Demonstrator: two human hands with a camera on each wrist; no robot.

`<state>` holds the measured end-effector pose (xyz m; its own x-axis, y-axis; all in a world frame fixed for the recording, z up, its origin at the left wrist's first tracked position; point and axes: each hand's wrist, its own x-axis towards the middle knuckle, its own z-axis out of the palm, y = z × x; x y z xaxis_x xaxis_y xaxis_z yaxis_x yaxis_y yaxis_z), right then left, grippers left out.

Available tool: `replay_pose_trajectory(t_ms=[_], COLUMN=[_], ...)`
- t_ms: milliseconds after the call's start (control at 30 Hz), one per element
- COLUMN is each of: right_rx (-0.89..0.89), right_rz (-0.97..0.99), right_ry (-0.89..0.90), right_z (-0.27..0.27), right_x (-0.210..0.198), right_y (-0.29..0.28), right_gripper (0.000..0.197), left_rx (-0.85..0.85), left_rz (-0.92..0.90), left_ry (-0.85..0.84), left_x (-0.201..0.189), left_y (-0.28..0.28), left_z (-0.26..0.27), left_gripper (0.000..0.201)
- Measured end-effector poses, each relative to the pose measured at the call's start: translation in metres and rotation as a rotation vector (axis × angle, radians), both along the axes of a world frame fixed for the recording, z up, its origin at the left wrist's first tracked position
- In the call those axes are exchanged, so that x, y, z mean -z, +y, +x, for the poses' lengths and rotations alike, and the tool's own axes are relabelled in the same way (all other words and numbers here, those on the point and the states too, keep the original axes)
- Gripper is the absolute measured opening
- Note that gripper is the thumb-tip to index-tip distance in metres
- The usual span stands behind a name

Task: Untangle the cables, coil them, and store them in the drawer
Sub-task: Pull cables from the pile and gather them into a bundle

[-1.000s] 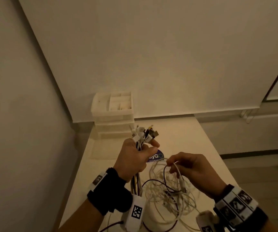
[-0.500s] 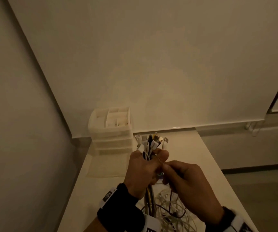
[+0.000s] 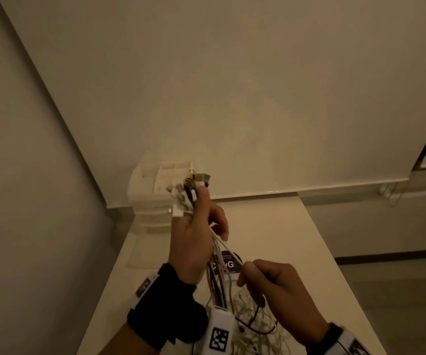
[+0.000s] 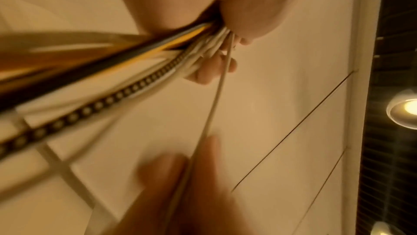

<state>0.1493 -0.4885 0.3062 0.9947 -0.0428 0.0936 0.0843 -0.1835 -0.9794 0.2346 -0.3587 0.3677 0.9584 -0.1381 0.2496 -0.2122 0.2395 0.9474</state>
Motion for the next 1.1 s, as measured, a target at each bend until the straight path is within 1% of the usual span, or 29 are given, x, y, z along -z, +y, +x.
replay_pose_trajectory(t_ms=[67,100,167,233,267,300,333,367,433,467,500,533,567,633,700,733,800,900,933,1000,1033,1067,1100], right_rx=[0.002,0.012,0.037,0.069,0.088,0.108,0.13,0.146,0.158,0.158,0.157,0.154,0.141,0.095,0.046,0.037,0.05,0.11,0.135,0.203,0.242,0.272,0.292], right_rz=[0.061,0.083,0.152,0.178,0.161,0.14,0.137,0.132,0.09,0.081,0.09,0.117,0.155,0.225,0.251,0.247,0.24,0.232,0.248,0.288,0.311,0.342,0.378], right_ry=[0.065,0.1,0.18,0.212,0.197,0.168,0.135,0.096,0.016,-0.011,-0.037,-0.052,-0.056,-0.058,-0.065,-0.061,-0.034,0.024,0.04,0.072,0.085,0.09,0.092], right_z=[0.003,0.005,0.007,0.008,0.01,0.013,0.016,0.019,0.027,0.03,0.033,0.034,0.034,0.03,0.025,0.022,0.019,0.016,0.014,0.013,0.014,0.016,0.02], right_x=[0.019,0.028,0.043,0.049,0.049,0.044,0.037,0.027,0.004,-0.005,-0.012,-0.018,-0.021,-0.025,-0.023,-0.019,-0.005,0.024,0.033,0.044,0.048,0.049,0.049], right_y=[-0.01,-0.016,-0.024,-0.027,-0.027,-0.026,-0.025,-0.023,-0.021,-0.019,-0.018,-0.017,-0.017,-0.018,-0.018,-0.018,-0.018,-0.019,-0.019,-0.017,-0.016,-0.015,-0.014], right_gripper=[0.048,0.049,0.047,0.047,0.05,0.051,0.052,0.053,0.052,0.048,0.045,0.044,0.044,0.042,0.045,0.049,0.053,0.05,0.049,0.049,0.049,0.05,0.05], left_rx=[0.017,0.008,-0.053,-0.078,-0.073,-0.061,-0.047,-0.017,0.049,0.044,0.033,0.036,0.041,0.02,-0.002,0.001,0.005,-0.045,-0.084,-0.176,-0.198,-0.216,-0.227], left_rz=[-0.143,-0.181,-0.166,-0.121,-0.052,0.067,0.223,0.362,0.54,0.608,0.645,0.648,0.623,0.521,0.349,0.288,0.202,-0.029,-0.068,-0.013,0.035,0.096,0.156], left_ry=[-0.002,-0.006,-0.016,-0.022,-0.024,-0.044,-0.093,-0.172,-0.323,-0.341,-0.339,-0.329,-0.315,-0.238,-0.108,-0.059,-0.018,0.039,0.043,0.02,-0.003,-0.033,-0.061], left_x=[-0.019,-0.026,-0.039,-0.04,-0.038,-0.034,-0.027,-0.016,0.009,0.022,0.034,0.043,0.048,0.05,0.043,0.037,0.026,0.005,0.002,0.002,0.005,0.006,0.009], left_y=[0.009,0.015,0.03,0.041,0.042,0.04,0.036,0.031,0.016,0.01,0.005,0.002,-0.002,-0.006,-0.006,-0.006,-0.002,0.01,0.018,0.034,0.04,0.044,0.046], left_z=[0.006,0.01,0.014,0.015,0.011,0.003,-0.006,-0.014,-0.024,-0.027,-0.027,-0.026,-0.027,-0.028,-0.025,-0.023,-0.015,0.007,0.017,0.033,0.036,0.033,0.027], left_gripper=[0.054,0.054,0.052,0.046,0.044,0.041,0.036,0.029,0.01,0.012,0.023,0.028,0.029,0.02,0.006,0.01,0.019,0.026,0.028,0.032,0.028,0.026,0.028])
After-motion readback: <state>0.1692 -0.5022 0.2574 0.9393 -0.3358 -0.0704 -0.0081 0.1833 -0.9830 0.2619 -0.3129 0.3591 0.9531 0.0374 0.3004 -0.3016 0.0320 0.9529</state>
